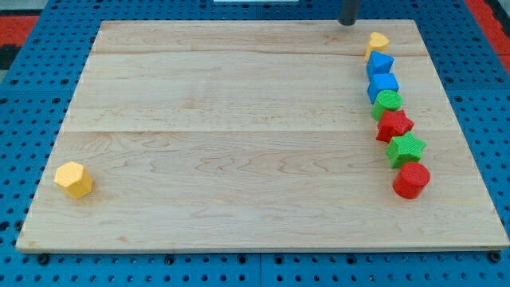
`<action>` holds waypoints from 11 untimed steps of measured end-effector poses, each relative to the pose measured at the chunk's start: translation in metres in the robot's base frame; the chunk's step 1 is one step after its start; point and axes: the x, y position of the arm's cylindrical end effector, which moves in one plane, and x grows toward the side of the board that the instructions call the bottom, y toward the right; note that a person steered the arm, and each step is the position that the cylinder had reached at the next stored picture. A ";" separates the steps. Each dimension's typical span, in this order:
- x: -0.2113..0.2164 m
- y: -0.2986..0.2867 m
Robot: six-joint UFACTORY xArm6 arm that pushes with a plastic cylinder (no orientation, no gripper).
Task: Move your arm to the right of the blue triangle
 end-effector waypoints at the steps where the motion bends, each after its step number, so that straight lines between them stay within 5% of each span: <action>1: 0.001 0.011; 3: 0.000 0.071; 11: 0.000 0.155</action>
